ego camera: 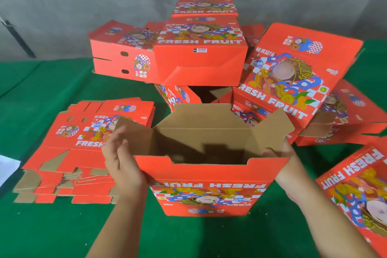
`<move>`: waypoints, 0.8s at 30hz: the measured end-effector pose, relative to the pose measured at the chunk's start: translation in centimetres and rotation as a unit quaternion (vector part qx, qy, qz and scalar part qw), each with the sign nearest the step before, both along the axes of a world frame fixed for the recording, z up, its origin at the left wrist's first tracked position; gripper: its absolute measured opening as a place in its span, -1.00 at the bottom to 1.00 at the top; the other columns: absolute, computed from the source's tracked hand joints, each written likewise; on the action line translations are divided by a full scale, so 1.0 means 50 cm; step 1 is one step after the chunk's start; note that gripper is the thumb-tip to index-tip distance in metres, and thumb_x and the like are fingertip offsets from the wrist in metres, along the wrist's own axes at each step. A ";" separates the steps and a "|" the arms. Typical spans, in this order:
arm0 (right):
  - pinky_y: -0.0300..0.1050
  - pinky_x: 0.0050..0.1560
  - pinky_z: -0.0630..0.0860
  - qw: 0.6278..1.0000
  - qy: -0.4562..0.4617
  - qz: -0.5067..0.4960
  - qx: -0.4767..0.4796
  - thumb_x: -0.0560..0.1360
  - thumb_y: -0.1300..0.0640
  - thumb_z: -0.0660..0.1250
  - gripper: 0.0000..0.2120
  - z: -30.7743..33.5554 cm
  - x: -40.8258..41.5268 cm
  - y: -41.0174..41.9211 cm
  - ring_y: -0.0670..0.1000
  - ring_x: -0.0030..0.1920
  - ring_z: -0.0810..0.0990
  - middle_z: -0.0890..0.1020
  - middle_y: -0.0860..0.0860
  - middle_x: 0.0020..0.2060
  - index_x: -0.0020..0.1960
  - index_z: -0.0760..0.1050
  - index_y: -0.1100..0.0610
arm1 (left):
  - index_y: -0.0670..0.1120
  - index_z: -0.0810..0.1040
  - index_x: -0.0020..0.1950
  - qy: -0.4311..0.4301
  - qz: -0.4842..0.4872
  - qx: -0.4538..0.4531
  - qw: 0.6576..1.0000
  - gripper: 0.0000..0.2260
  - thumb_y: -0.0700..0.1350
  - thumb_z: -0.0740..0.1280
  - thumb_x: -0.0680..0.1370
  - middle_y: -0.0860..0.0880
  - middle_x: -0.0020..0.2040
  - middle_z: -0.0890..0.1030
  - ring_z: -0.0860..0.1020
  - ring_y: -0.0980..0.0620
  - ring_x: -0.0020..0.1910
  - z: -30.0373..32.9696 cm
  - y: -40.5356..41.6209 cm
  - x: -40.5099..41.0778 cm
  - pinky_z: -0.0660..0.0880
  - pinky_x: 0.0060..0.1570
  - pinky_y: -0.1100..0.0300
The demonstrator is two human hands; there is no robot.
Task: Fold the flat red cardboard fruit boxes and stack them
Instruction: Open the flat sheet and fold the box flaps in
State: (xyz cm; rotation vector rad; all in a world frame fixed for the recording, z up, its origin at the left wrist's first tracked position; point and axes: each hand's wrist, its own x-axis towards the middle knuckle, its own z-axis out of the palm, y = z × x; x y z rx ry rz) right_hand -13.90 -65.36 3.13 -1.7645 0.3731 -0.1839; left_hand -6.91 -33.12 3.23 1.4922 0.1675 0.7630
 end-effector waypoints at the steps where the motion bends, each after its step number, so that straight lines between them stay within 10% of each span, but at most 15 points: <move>1: -0.08 -0.08 0.56 1.000 0.004 -0.002 0.005 0.58 0.29 0.28 -0.55 0.000 0.005 -0.002 -0.06 -0.07 0.62 0.69 -0.14 -0.05 0.13 0.48 -0.30 | 0.12 0.61 0.17 0.004 -0.021 0.042 0.999 -0.77 -0.02 0.18 0.65 0.08 0.16 0.59 0.53 0.09 0.21 -0.004 0.004 0.002 0.41 0.28 0.04; 6: -0.09 -0.06 0.50 0.999 0.025 -0.022 0.036 0.38 0.00 0.24 -0.61 -0.006 0.022 -0.005 -0.10 -0.06 0.62 0.68 -0.20 -0.02 0.19 0.47 -0.21 | -0.10 0.55 0.40 0.130 -0.125 0.143 0.973 -0.25 0.46 -0.05 0.63 -0.13 0.34 0.52 0.44 -0.17 0.40 -0.027 0.047 0.004 0.33 0.45 -0.14; 11: -0.10 -0.04 0.47 0.992 0.039 -0.068 0.095 0.57 0.20 0.37 -0.77 -0.045 0.029 0.007 -0.01 -0.08 0.60 0.66 -0.14 -0.26 -0.01 0.59 -0.15 | 0.21 0.49 0.49 0.176 -0.282 0.097 0.938 -0.18 0.63 -0.05 0.46 -0.06 0.35 0.63 0.54 -0.14 0.40 0.000 0.107 -0.022 0.37 0.43 -0.29; 16: 0.07 0.26 0.48 0.991 0.022 -0.080 0.104 0.45 -0.13 0.31 -0.50 -0.034 0.031 0.019 -0.05 0.21 0.60 0.66 -0.21 0.16 0.38 0.47 -0.14 | 0.28 0.21 0.62 0.257 -0.076 0.353 0.896 -0.11 0.53 0.32 0.34 0.03 0.16 0.45 0.27 -0.06 0.32 0.026 0.048 -0.039 0.26 0.38 -0.24; 20: -0.13 0.08 0.48 0.996 -0.045 -0.064 0.050 0.62 0.10 0.28 -0.63 -0.016 0.027 0.032 -0.27 0.09 0.60 0.64 -0.33 0.07 0.38 0.39 -0.18 | 0.29 0.26 0.58 0.219 -0.031 0.463 0.859 -0.26 0.22 0.51 0.45 0.01 0.35 0.36 0.23 -0.15 0.33 0.043 0.018 -0.021 0.22 0.30 -0.23; 24: -0.01 0.42 0.39 0.989 -0.097 -0.016 -0.111 0.60 0.21 0.16 -0.50 0.001 0.026 0.027 -0.05 0.37 0.43 0.42 -0.03 0.37 0.52 0.25 0.00 | 0.23 0.52 0.30 0.092 -0.019 0.516 0.851 -0.53 -0.20 0.27 0.48 0.02 0.22 0.47 0.39 -0.15 0.13 0.034 -0.032 -0.043 0.27 0.05 -0.05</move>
